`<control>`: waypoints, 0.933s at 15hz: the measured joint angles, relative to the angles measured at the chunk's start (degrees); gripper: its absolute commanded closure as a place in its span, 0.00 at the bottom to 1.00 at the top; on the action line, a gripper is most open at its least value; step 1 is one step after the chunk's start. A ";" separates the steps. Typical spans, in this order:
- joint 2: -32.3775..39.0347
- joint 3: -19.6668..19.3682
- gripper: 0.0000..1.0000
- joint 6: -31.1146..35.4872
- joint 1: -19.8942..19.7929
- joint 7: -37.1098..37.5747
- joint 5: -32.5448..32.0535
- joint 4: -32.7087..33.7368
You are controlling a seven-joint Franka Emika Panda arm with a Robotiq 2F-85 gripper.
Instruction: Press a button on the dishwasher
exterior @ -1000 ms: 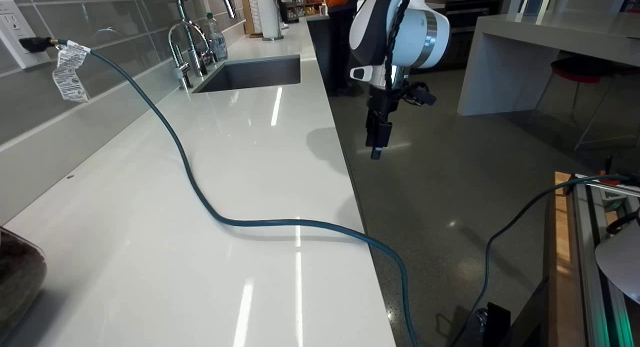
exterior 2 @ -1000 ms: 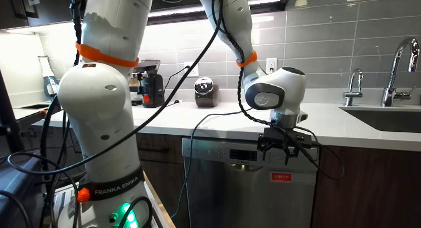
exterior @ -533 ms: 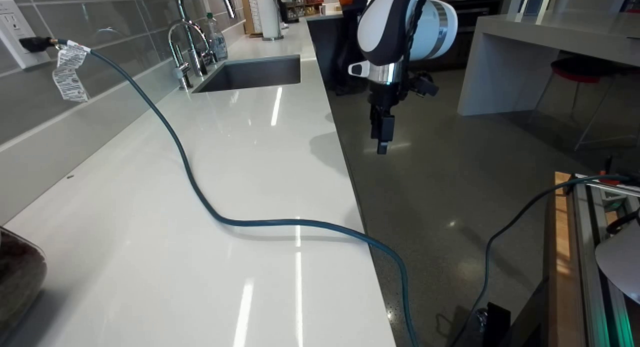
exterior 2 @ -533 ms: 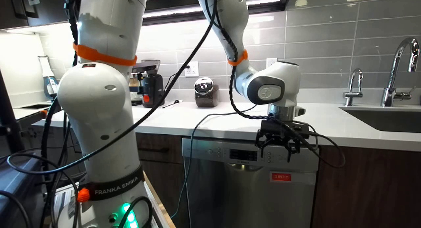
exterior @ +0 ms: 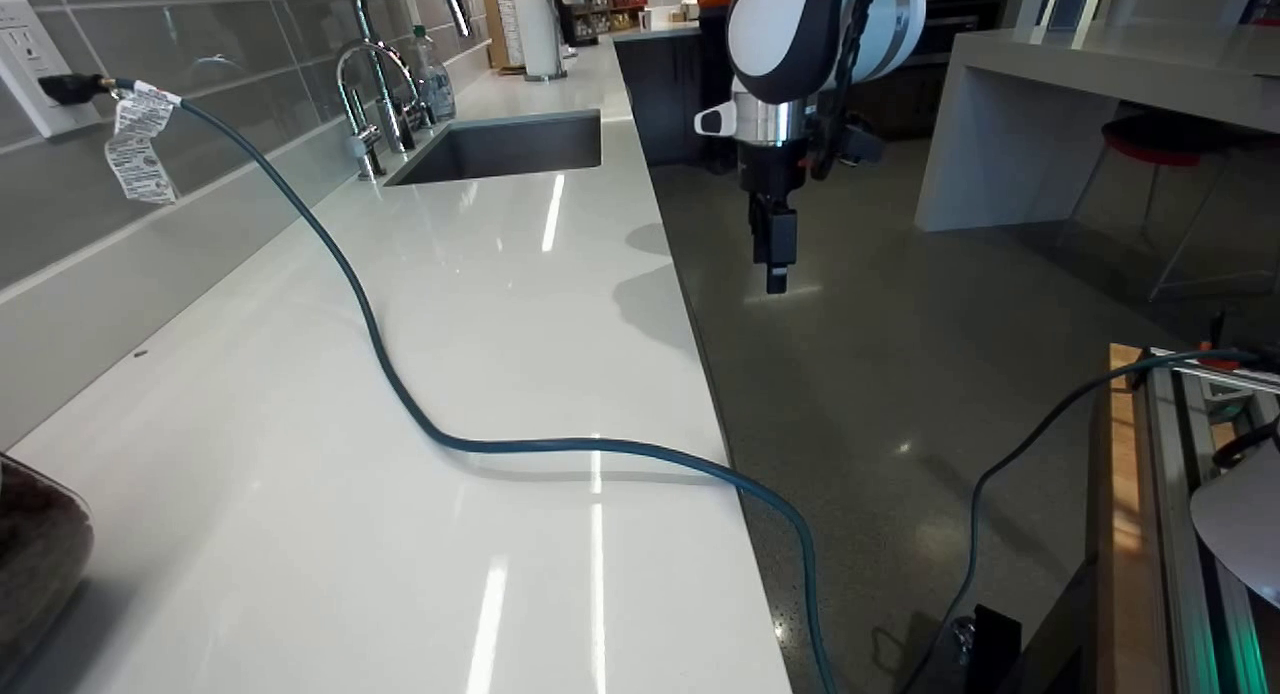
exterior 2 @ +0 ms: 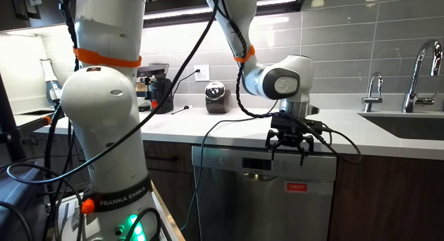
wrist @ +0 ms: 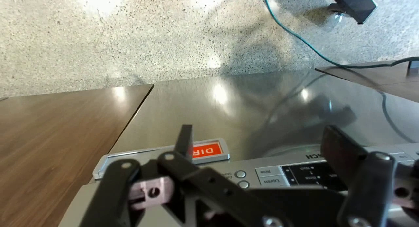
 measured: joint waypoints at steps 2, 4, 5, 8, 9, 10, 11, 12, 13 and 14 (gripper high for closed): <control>-1.28 0.08 0.00 -1.77 0.04 1.20 -1.45 -0.02; -2.61 0.25 0.00 -3.40 0.13 2.17 -2.54 -0.05; -3.32 0.32 0.00 -4.21 0.23 2.59 -3.08 -0.07; -5.33 0.59 0.00 -6.19 0.58 3.43 -4.05 -0.18; -5.96 0.62 0.00 -6.85 0.75 3.66 -4.29 -0.22; -6.59 0.67 0.00 -7.34 0.90 3.98 -4.63 -0.30; -7.18 0.71 0.00 -7.94 1.05 4.28 -5.02 -0.37; -7.78 0.74 0.00 -8.48 1.20 4.56 -5.39 -0.47; -8.33 0.77 0.00 -8.93 1.34 4.82 -5.71 -0.60; -8.90 0.79 0.00 -9.22 1.50 5.04 -5.95 -0.76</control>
